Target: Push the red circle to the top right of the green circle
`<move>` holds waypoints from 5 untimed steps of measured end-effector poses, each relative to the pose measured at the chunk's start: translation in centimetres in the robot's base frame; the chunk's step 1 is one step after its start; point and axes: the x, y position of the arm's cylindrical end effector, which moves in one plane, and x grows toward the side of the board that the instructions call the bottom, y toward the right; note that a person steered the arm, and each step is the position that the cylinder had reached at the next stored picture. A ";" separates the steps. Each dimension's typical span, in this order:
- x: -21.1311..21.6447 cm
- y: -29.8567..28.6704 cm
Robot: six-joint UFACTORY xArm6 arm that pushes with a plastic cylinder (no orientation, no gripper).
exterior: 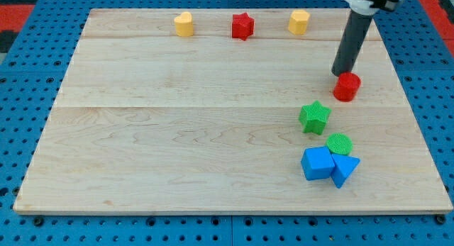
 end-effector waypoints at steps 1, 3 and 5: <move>2.4 -1.2; 3.9 -0.9; 5.7 0.7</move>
